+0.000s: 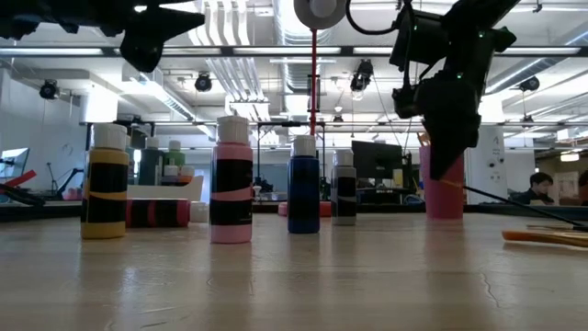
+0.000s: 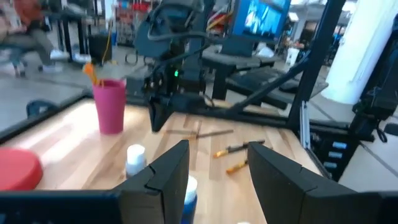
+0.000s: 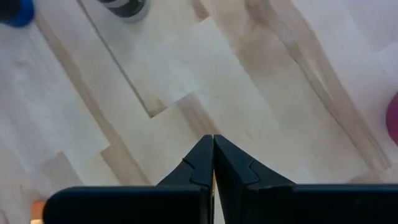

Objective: Pick & Place Paint Supplies
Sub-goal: Put the gold paintbrush into the pink cup

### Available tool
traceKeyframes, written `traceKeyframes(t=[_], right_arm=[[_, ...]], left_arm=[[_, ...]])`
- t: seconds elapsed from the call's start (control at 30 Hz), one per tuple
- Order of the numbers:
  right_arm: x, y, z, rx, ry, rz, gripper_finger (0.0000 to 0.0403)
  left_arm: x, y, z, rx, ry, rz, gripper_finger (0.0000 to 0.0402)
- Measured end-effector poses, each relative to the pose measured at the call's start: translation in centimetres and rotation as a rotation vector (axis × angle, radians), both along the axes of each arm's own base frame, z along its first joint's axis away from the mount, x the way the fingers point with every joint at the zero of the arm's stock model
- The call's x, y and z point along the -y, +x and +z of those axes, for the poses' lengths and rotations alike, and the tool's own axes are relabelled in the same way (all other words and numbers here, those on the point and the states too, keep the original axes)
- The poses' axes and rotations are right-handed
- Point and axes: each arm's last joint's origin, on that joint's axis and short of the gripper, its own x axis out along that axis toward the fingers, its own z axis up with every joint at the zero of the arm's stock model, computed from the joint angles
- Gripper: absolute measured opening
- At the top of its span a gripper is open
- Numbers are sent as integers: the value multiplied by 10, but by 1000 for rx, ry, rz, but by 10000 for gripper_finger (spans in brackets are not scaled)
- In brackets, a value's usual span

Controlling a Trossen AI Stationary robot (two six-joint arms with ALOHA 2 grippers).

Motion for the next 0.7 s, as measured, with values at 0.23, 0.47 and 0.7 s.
traceKeyframes(t=[0.23,0.47,0.7], right_arm=[[0,-4,9,34,-31,11,8],[-1,-16,32,136,-76,13,8],[-2,-40,64,275,-150,-17,8]], left_arm=[[7,24,-2,-44,43,17,170],[13,37,-1,-72,86,16,170],[12,37,-2,-74,88,18,170]])
